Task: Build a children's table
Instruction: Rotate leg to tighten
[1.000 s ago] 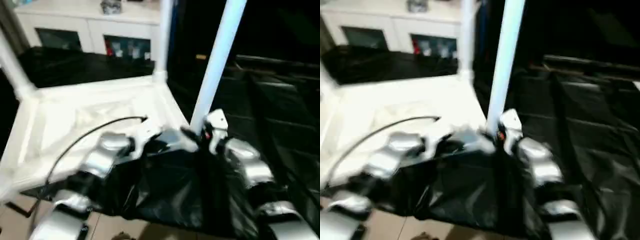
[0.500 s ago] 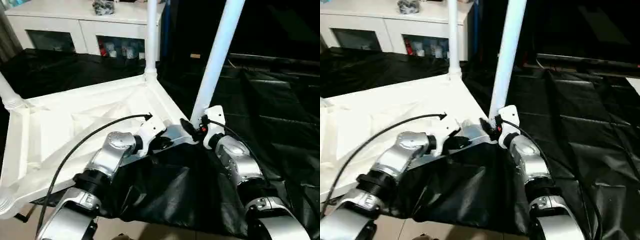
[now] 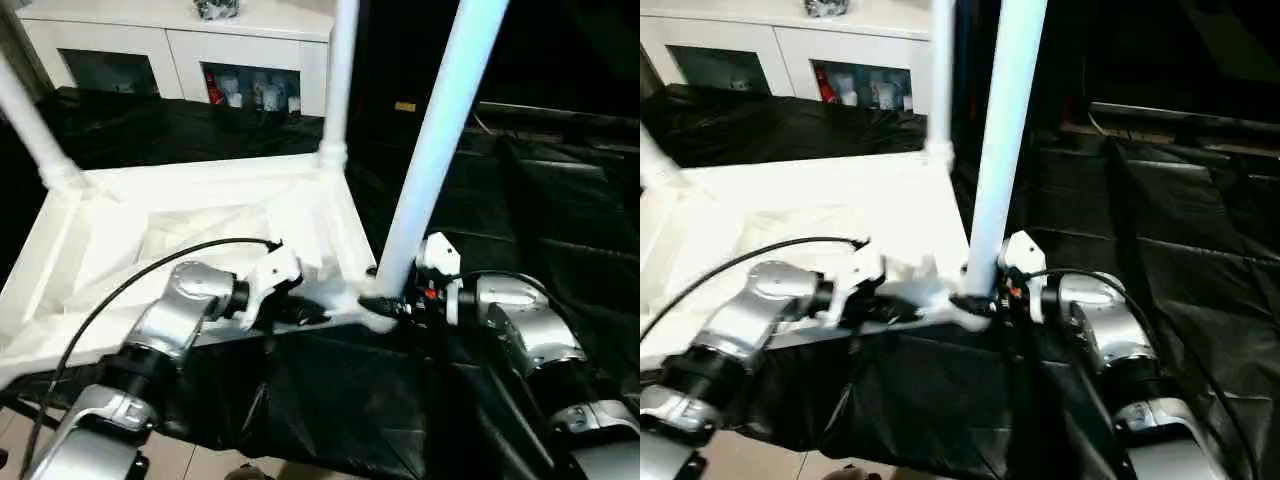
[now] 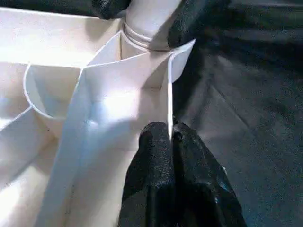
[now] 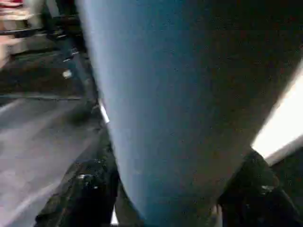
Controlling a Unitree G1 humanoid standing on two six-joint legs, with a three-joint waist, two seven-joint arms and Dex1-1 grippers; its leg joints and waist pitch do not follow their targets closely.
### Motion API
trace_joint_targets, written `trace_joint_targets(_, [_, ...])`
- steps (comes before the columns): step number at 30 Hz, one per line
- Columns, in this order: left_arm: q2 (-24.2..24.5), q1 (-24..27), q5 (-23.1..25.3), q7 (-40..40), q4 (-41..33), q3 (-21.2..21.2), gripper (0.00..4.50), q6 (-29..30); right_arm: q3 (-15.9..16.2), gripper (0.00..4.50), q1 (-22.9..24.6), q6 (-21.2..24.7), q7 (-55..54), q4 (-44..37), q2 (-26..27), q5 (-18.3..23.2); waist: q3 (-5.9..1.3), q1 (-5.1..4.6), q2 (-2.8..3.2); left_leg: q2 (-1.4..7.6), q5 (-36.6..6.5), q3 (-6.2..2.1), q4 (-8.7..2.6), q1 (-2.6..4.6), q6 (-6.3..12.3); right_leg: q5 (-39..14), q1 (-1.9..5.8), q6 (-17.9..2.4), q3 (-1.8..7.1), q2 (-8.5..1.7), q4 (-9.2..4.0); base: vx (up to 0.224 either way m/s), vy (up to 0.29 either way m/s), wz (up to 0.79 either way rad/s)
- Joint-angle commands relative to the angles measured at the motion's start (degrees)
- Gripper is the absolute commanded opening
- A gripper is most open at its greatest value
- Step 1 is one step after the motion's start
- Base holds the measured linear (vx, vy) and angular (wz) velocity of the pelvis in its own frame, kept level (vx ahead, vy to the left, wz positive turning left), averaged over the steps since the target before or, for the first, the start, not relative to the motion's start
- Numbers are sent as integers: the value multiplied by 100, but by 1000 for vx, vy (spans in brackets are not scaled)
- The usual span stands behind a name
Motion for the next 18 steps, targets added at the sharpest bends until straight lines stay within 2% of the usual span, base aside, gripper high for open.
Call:
trace_joint_targets(1, [-88,-84,-160,-103,-218,-61,0,8,573,245,232,298,498,-26,79,-53,-345,2,-30,307,-954,-84,-318,39,512,-696,247,-1447,272,-437,-348,0,0,0])
trace_joint_targets(6, [-29,-127,-173,-200,-182,-44,0,22,640,232,292,443,697,-141,35,4,-321,4,-25,321,-1283,-77,-356,70,256,-1330,228,-1297,290,-460,-408,0,0,0])
trace_joint_targets(9, [-16,-145,-178,-225,-169,-40,0,18,641,232,329,525,769,-212,35,17,-337,9,-25,322,-1193,-75,-349,64,243,-1223,231,-1267,295,-461,-394,0,0,0])
trace_joint_targets(14, [-41,-169,-127,-57,-116,-7,0,-33,575,232,354,532,629,-237,105,20,-346,10,-27,311,-1030,-66,-327,49,309,-904,236,-1344,286,-452,-363,0,0,0])
trace_joint_targets(16, [-116,-229,-63,255,-16,74,0,-33,483,232,331,472,317,-166,209,5,-339,14,-28,310,-1102,-67,-331,57,287,-1055,233,-1323,286,-460,-382,0,0,0])
trace_joint_targets(18, [-339,-393,35,1013,196,305,0,-24,210,231,183,243,-892,233,576,-215,-317,-12,-30,302,-1247,-69,-347,66,180,-1371,204,-1268,298,-474,-420,0,0,0])
